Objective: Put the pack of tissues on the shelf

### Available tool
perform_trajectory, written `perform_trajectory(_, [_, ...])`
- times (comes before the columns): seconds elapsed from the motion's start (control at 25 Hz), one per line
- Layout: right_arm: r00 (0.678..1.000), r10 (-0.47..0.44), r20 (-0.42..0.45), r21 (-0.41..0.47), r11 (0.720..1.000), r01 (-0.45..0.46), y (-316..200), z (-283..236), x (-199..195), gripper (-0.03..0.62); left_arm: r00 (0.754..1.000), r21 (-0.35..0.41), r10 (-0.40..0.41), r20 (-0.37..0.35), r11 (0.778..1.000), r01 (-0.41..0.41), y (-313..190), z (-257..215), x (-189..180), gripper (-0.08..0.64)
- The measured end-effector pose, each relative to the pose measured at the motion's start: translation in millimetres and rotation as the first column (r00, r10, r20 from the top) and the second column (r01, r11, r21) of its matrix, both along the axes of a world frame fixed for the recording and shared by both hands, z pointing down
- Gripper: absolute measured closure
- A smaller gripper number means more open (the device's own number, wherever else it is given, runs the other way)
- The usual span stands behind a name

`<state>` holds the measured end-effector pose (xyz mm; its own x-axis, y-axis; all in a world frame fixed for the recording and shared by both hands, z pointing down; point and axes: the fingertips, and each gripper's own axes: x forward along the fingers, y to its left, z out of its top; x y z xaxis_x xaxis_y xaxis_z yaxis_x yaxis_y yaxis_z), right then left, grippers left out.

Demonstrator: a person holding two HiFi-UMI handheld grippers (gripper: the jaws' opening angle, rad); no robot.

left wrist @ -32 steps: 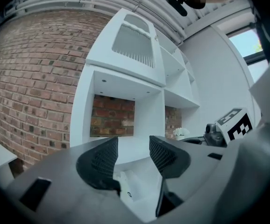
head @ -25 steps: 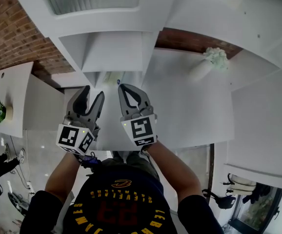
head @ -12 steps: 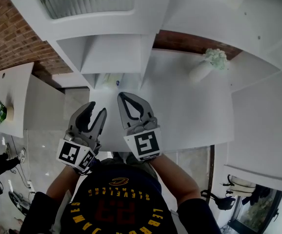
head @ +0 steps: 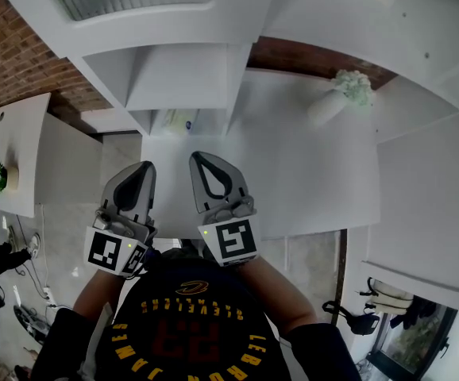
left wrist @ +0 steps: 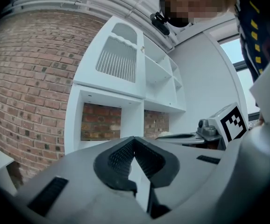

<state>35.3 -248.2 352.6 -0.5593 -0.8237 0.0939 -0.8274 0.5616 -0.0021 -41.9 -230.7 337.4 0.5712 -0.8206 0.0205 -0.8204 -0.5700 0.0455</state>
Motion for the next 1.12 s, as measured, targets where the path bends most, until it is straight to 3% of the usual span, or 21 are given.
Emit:
perform_trajectory(0.28, [0.999, -0.025, -0.043, 0.005, 1.000, 0.025, 0.8, -1.2, -0.4, 0.594, 1.000, -0.021, -0.001, -0.002, 1.000, 0.000, -1.2, 9.8, -2.4, 0.557])
perform_trajectory(0.48, [1.000, -0.022, -0.010, -0.004, 1.000, 0.022, 2.2, -1.5, -1.3, 0.594, 1.000, -0.027, 0.005, -0.010, 1.000, -0.005, -0.6, 10.6, -2.4, 0.557])
perform_trajectory(1.12, [0.999, -0.030, -0.017, 0.007, 1.000, 0.030, 11.2, -1.8, -2.7, 0.594, 1.000, -0.038, 0.000, -0.009, 0.999, 0.000, 1.7, 14.4, -8.1, 0.557])
